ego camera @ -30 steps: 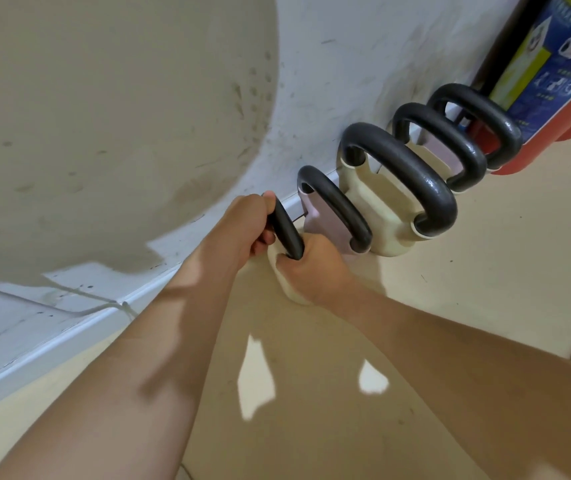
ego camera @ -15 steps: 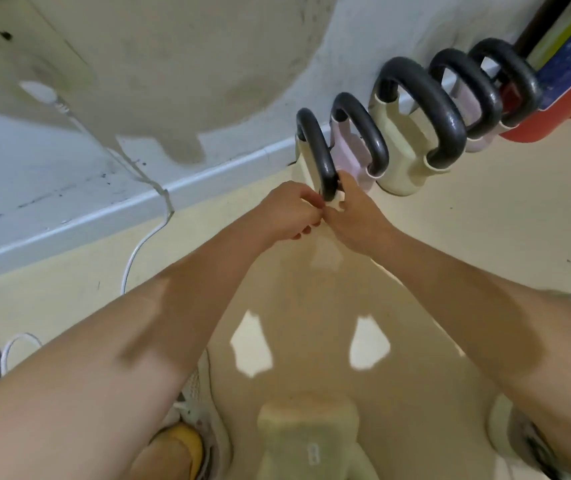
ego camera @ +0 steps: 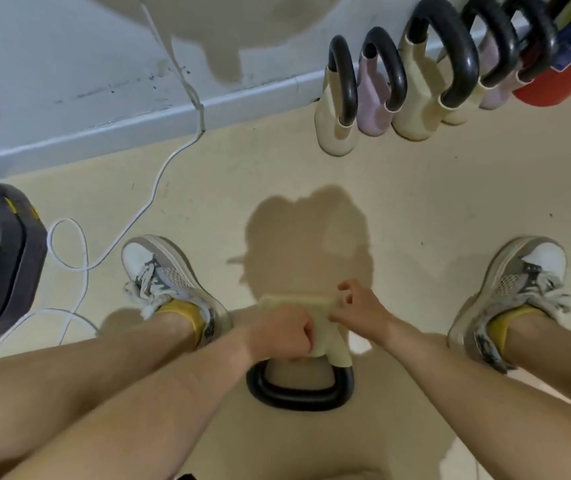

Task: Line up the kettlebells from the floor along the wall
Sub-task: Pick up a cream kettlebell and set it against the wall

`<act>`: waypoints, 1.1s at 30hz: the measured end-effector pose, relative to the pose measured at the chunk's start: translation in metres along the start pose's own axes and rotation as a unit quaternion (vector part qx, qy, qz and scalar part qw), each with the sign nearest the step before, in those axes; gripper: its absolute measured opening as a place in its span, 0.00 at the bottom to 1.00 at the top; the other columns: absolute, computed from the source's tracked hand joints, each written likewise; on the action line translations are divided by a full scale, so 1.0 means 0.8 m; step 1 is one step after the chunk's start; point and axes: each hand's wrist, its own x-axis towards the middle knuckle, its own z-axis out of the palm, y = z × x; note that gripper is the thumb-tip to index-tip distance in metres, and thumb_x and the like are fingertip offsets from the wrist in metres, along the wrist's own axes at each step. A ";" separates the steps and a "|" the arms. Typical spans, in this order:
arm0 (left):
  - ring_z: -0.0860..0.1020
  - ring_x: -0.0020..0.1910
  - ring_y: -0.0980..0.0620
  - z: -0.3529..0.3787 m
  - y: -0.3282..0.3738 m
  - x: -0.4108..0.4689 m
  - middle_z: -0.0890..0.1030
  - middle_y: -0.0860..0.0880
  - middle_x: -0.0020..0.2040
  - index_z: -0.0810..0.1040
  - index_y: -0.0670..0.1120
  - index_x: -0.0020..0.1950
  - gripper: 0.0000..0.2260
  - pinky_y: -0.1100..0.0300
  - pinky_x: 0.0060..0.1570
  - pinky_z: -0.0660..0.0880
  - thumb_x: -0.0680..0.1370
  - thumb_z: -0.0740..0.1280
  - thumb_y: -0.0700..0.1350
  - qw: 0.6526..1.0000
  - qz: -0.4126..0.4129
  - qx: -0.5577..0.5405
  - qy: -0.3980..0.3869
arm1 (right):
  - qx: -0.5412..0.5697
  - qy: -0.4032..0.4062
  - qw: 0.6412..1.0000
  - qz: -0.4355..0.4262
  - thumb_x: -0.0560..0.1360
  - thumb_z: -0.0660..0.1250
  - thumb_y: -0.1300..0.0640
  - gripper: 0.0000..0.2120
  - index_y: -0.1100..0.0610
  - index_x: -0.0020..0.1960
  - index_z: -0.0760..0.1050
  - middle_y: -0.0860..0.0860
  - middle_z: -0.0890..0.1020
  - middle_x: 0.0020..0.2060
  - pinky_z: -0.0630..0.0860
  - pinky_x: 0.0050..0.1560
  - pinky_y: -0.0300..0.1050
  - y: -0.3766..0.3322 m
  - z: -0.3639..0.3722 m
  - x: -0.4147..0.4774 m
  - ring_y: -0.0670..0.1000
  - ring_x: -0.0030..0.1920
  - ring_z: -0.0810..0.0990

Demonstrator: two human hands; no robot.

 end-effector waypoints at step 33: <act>0.77 0.38 0.49 -0.069 0.016 -0.055 0.74 0.54 0.33 0.72 0.52 0.39 0.05 0.57 0.40 0.69 0.68 0.64 0.42 0.959 0.059 0.239 0.139 | -0.254 -0.146 0.942 -0.166 0.65 0.69 0.55 0.05 0.53 0.38 0.73 0.49 0.80 0.32 0.75 0.34 0.45 -0.088 0.006 -0.039 0.49 0.32 0.78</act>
